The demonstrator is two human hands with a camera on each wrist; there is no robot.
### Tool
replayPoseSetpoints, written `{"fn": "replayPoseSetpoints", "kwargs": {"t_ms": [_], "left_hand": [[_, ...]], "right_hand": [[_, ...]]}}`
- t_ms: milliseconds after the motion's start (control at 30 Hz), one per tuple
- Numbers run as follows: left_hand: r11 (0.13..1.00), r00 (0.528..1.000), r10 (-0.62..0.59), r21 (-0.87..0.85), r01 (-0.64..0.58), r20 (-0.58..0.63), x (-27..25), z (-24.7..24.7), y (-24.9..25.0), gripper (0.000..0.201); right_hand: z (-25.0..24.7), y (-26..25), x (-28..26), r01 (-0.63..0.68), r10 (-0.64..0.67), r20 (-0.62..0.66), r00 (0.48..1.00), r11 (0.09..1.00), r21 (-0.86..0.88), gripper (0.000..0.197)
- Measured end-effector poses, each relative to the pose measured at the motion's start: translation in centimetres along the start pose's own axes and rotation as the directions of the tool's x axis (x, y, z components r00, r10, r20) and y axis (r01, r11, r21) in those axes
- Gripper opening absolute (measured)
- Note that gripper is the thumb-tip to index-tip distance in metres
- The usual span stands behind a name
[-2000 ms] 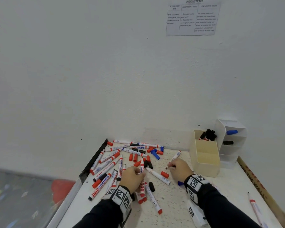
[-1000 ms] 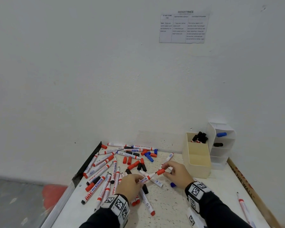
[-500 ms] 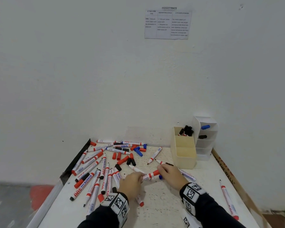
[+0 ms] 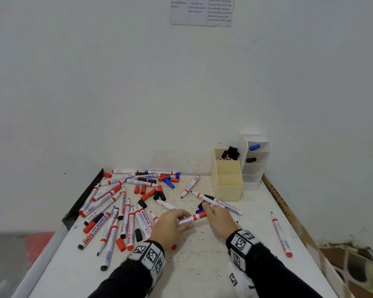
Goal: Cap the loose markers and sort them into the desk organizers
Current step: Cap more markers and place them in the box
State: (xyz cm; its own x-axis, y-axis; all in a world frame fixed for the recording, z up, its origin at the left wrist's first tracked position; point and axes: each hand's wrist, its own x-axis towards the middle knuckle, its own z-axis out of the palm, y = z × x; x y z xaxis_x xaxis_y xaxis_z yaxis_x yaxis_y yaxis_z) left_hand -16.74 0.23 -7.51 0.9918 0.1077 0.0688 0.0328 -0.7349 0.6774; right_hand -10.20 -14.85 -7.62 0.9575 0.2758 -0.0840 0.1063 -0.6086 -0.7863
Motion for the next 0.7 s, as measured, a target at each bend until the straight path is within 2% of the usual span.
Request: {"fn": "replayPoseSetpoints", "kwargs": {"t_ms": [100,267,367,500,567,700], "left_hand": [[0.999,1.0,-0.024,-0.028,0.024,0.008,0.0,0.2,-0.2,0.028],[0.999,0.991,0.008,-0.036,-0.003,0.134,-0.1,0.6,-0.2,0.027],[0.996,0.986,-0.022,-0.087,0.037,0.167,0.1,0.8,-0.7,0.024],[0.97,0.975,-0.062,-0.217,0.109,0.213,0.0,0.8,-1.0,0.03],[0.939,0.963,-0.087,-0.301,0.164,0.254,0.0,0.8,-0.8,0.032],[0.806,0.919,-0.134,-0.498,0.319,0.372,-0.2,0.6,-0.4,0.034]], "right_hand": [[0.4,0.3,0.3,0.009,-0.009,-0.023,1.0,1.0,0.004,0.056],[0.9,0.3,0.4,0.011,-0.01,-0.041,0.999,1.0,0.026,0.055],[1.1,-0.2,-0.1,0.026,-0.025,-0.014,1.0,0.999,0.03,0.048],[1.6,-0.7,-0.3,0.025,-0.024,-0.017,1.0,0.997,0.071,0.045],[1.8,-0.6,-0.3,0.049,-0.047,-0.024,0.999,0.993,0.106,0.043],[1.8,-0.3,-0.4,0.136,-0.132,-0.037,0.991,0.977,0.163,0.037]]}}
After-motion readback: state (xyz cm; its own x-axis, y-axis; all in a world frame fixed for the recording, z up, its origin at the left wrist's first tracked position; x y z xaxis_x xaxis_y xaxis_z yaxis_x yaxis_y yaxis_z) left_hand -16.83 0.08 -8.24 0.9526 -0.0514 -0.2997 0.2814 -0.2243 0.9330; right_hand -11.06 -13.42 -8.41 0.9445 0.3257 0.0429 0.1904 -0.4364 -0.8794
